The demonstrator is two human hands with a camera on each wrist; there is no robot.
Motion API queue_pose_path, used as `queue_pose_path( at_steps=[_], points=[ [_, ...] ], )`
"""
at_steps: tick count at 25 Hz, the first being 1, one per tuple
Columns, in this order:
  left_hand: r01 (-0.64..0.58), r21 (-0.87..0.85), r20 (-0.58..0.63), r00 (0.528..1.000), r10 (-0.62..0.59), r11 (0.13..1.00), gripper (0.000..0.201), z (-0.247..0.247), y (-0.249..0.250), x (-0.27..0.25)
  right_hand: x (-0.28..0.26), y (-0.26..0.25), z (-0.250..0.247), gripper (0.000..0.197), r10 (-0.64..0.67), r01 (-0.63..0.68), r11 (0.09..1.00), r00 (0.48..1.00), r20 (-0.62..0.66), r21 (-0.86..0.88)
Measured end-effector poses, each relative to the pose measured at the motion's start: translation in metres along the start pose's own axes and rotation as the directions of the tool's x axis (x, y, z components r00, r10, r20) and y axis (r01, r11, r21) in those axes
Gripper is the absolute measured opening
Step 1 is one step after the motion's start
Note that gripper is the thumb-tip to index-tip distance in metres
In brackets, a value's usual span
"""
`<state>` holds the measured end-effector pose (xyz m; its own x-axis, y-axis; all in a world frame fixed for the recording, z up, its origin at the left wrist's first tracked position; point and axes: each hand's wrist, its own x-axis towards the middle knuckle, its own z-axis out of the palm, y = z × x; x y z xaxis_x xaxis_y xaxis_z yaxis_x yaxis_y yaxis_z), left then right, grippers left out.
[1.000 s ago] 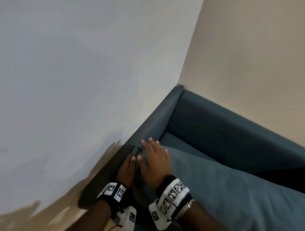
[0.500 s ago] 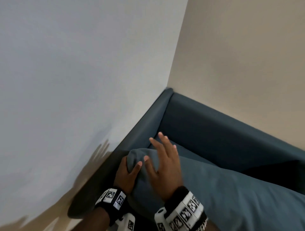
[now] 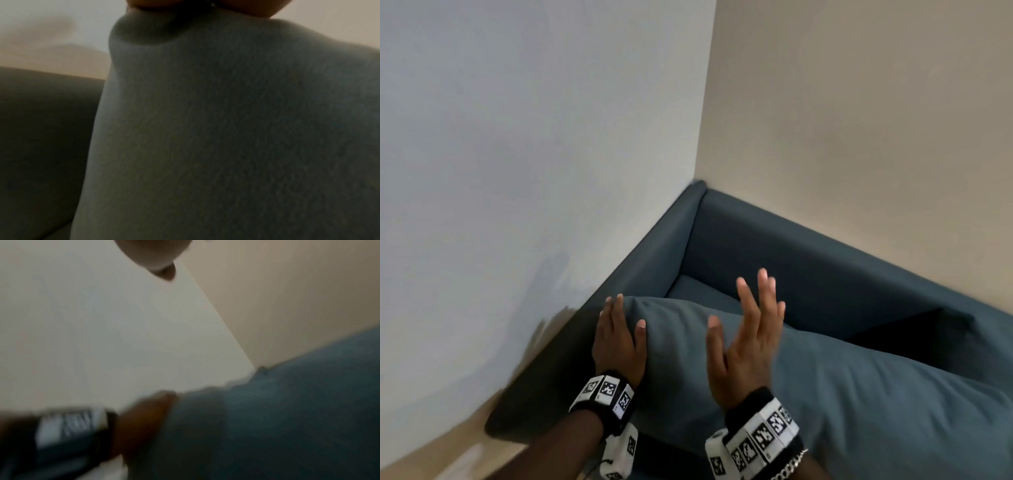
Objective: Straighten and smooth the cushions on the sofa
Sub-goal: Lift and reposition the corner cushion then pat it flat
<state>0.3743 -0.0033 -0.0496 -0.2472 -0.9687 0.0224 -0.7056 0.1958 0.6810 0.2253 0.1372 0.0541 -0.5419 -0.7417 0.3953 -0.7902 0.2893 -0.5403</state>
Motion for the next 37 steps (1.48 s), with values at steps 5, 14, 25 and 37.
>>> queue_pose_path(
  at_steps=[5,14,25,37],
  points=[
    [-0.025,0.261,0.135,0.991,-0.011,0.965,0.078,0.009,0.024,-0.016,-0.018,0.063,0.020,0.063,0.125,-0.021,0.989,0.642,0.757,-0.145],
    [-0.186,0.507,0.310,0.950,0.024,0.842,0.082,0.030,0.053,-0.043,-0.074,0.124,-0.015,0.065,0.212,0.002,0.942,0.771,0.600,-0.335],
    [-0.210,0.579,0.266,0.962,0.061,0.788,0.065,0.042,0.071,-0.034,-0.067,0.165,-0.062,0.072,0.440,-0.225,0.892,0.635,0.635,-0.393],
    [-0.294,0.526,0.281,0.946,0.164,0.798,0.065,0.069,0.101,-0.053,-0.069,0.232,-0.115,0.080,0.477,-0.291,0.869,0.709,0.520,-0.401]
  ],
)
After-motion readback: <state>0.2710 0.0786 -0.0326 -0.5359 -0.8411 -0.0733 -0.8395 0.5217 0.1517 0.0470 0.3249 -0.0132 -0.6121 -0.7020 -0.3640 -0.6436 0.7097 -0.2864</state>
